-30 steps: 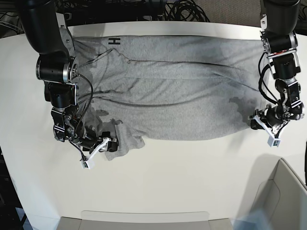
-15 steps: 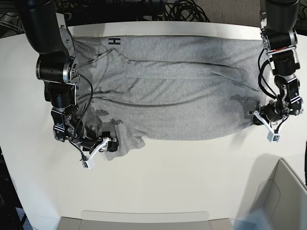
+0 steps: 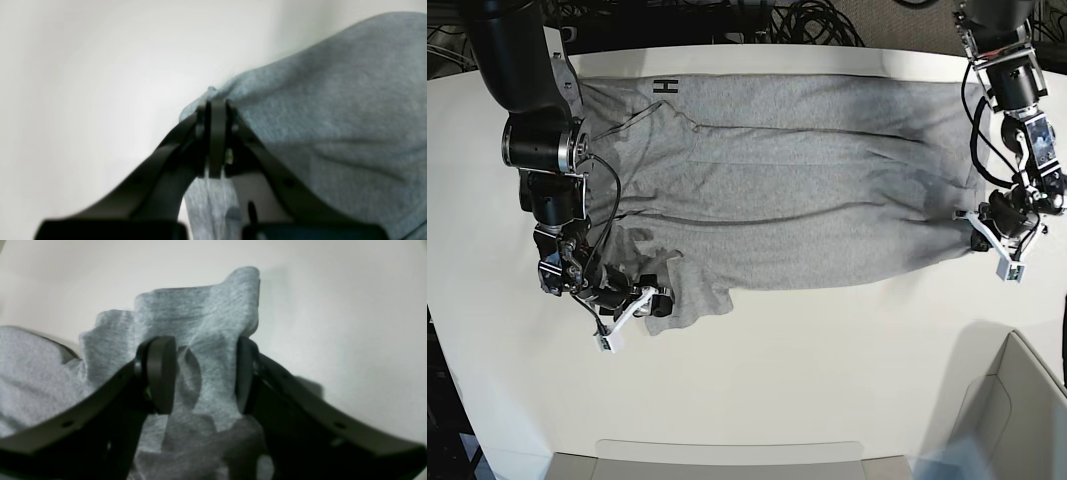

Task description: Fold the T-shirt properly

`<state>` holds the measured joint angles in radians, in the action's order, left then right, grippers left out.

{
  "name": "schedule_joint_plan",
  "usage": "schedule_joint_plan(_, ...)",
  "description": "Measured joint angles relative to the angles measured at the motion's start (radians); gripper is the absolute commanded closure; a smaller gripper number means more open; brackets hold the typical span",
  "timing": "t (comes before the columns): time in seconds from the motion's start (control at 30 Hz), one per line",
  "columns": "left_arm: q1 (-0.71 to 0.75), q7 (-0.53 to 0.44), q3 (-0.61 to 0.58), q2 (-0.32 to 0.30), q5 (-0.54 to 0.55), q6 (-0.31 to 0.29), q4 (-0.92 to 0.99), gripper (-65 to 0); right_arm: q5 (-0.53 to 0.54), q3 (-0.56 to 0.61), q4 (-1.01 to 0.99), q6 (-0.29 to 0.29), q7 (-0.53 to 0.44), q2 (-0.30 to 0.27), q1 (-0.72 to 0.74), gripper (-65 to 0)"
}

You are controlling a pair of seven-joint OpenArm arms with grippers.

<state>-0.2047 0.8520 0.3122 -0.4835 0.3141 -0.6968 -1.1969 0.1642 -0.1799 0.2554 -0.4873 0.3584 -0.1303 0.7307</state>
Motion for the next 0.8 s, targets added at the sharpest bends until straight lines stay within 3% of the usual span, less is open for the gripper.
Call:
schedule_joint_plan(0.2, 0.145, -0.009, -0.001, 0.035, 0.002, -0.004, -0.064, 0.0, 0.000, 0.000, 0.000, 0.001, 0.000, 0.003, 0.000, -27.7)
schedule_joint_plan(0.43, 0.224, -0.051, 0.000, 0.021, 0.026, 0.000, -0.081, 0.0, -0.001, 0.000, 0.000, 0.001, 0.000, 0.003, 0.000, -27.7)
schedule_joint_plan(0.6, 0.229, -0.050, 0.009, 0.021, 0.027, -0.007, -0.082, -12.8, 0.000, 0.000, 0.000, 0.000, 0.000, 0.004, 0.000, -27.7)
schedule_joint_plan(0.8, 0.216, 0.024, 0.117, 0.071, -0.008, 0.004, -0.217, -20.9, 0.000, 0.000, 0.000, 0.001, 0.000, 0.004, 0.000, -27.7)
